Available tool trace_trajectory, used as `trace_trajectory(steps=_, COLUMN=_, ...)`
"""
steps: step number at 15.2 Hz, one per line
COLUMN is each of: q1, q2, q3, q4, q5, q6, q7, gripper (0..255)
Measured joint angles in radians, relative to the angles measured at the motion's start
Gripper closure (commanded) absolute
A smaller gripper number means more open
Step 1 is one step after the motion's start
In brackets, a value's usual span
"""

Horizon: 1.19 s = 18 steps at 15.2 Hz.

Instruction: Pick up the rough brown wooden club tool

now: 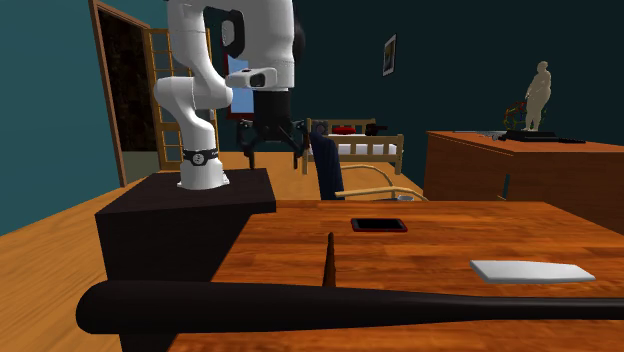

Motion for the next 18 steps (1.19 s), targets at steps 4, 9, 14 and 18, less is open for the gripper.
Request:
trace_trajectory(steps=4, q1=0.042, q2=0.16, q3=-0.016, q4=0.127, q5=-0.071, q6=0.029, q7=0.079, gripper=0)
trace_trajectory(steps=9, q1=0.107, q2=0.359, q3=-0.051, q4=0.313, q5=-0.14, q6=0.04, q7=0.152, gripper=0)
trace_trajectory(steps=14, q1=0.175, q2=0.568, q3=-0.09, q4=0.537, q5=-0.183, q6=0.031, q7=0.197, gripper=0)
trace_trajectory(steps=18, q1=0.197, q2=0.652, q3=-0.105, q4=0.623, q5=-0.195, q6=0.031, q7=0.205, gripper=0)
